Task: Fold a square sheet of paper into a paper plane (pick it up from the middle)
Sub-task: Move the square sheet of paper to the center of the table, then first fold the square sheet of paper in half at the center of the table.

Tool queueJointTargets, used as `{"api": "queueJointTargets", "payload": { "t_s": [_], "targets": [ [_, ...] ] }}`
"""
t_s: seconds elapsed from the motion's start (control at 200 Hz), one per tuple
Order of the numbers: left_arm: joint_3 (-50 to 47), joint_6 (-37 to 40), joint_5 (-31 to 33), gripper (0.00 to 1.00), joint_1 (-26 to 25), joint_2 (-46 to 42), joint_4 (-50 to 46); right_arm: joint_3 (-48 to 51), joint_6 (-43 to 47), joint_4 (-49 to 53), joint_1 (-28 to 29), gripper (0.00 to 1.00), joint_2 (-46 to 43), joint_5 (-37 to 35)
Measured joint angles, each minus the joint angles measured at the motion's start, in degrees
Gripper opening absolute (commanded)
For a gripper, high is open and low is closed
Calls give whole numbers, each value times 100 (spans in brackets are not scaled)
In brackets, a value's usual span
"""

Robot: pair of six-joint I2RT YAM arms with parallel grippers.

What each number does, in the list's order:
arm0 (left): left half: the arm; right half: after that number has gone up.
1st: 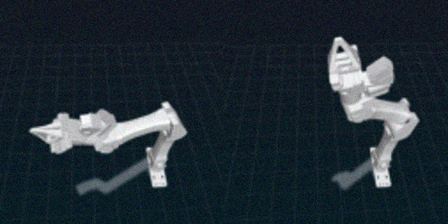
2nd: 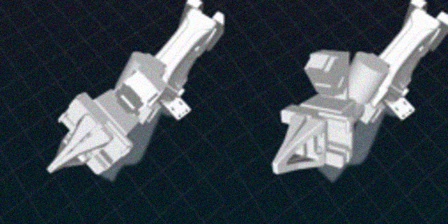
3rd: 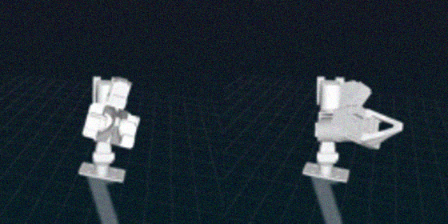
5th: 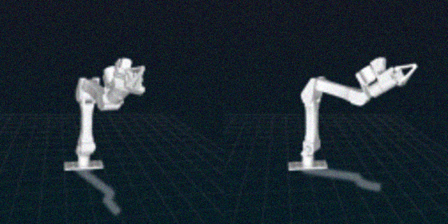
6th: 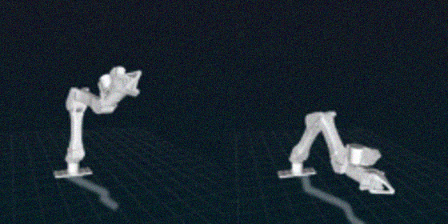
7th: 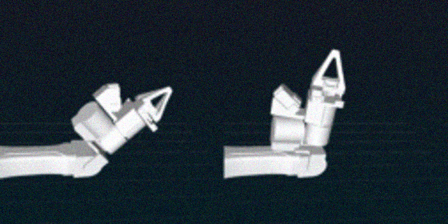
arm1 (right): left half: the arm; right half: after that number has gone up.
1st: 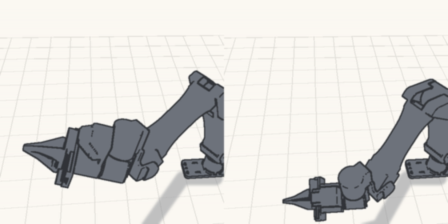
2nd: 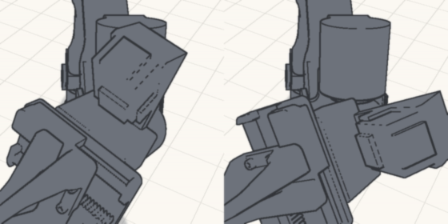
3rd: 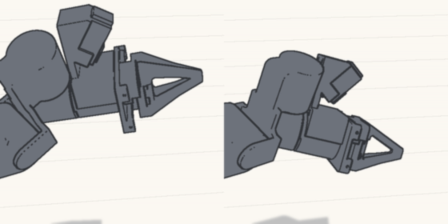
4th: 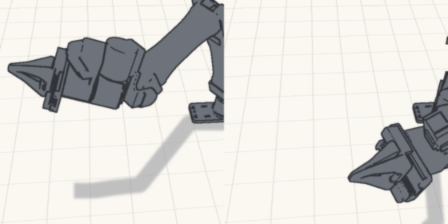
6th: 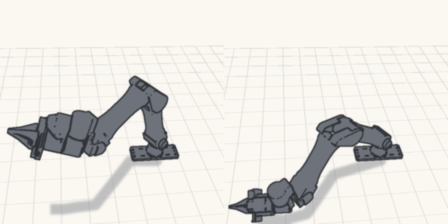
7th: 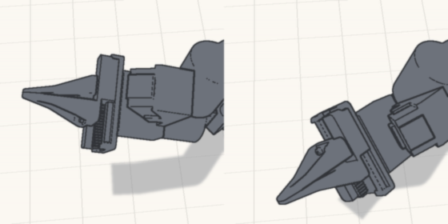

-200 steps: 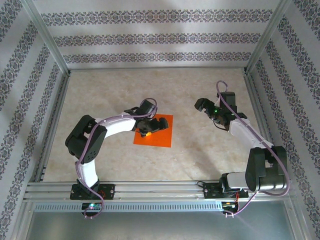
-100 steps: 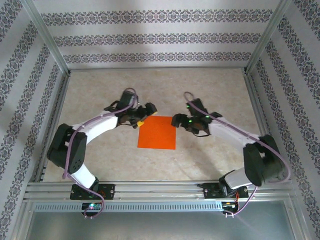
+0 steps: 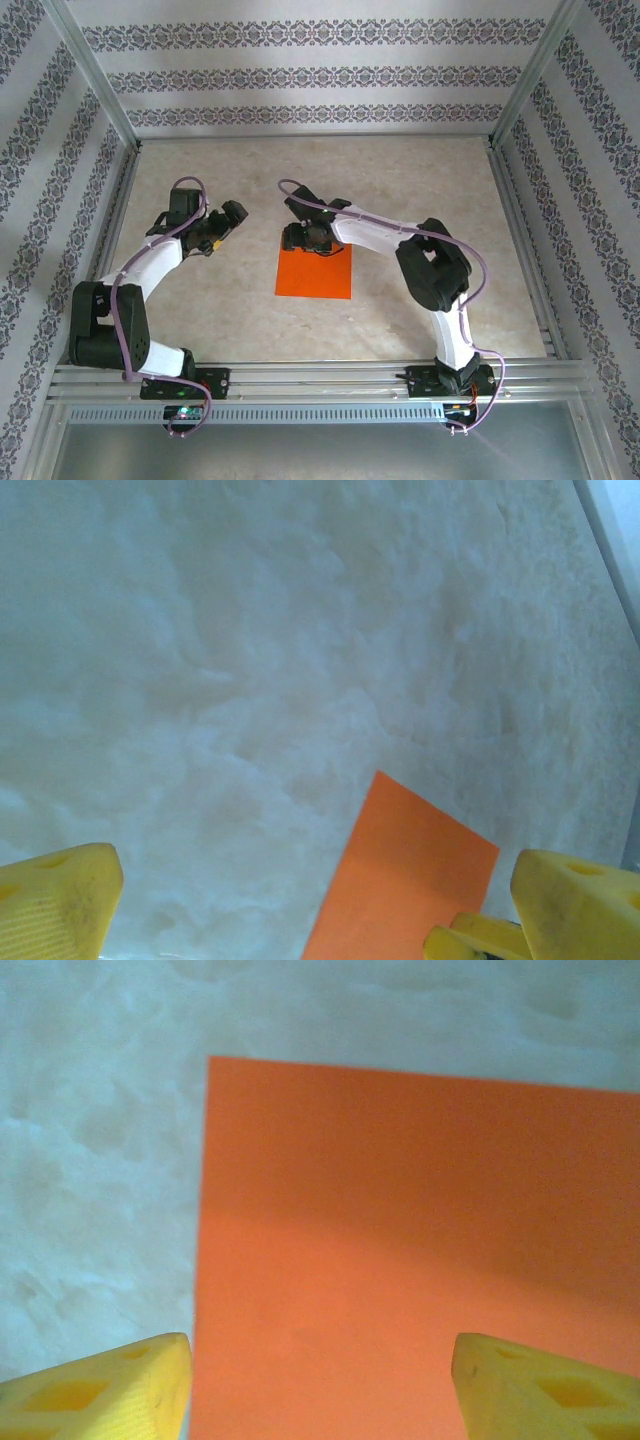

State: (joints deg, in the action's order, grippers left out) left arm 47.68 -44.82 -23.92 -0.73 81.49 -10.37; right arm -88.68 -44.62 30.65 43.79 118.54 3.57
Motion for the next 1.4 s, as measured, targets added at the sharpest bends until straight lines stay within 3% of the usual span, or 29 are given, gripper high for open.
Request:
{"api": "queueJointTargets", "payload": {
  "t_s": [0.19,0.415,0.665,0.799,0.879,1.069,1.254,1.399],
  "targets": [
    [-22,269,-4,100,46,-13,-76,-599,79,197,98,70,577,188],
    [-48,391,-7,100,48,-13,-79,-629,372,452,256,70,717,426],
    [-87,319,-9,100,46,-13,-81,-271,378,387,396,71,439,704],
    [-81,140,111,100,-129,-13,-236,227,-33,-170,122,74,-94,791],
    [-26,37,334,100,-527,-13,-533,723,-234,-472,-160,76,-732,750],
    [704,-273,1169,100,-2105,232,-1445,1812,-374,-874,-892,82,-1978,461],
    [2039,-549,1991,100,-3453,1276,-2406,2573,-328,-787,-1587,90,-2177,195],
    [2846,-647,2177,98,-3995,2218,-2900,2907,-225,-643,-2022,95,-2326,35]
  ]
}}
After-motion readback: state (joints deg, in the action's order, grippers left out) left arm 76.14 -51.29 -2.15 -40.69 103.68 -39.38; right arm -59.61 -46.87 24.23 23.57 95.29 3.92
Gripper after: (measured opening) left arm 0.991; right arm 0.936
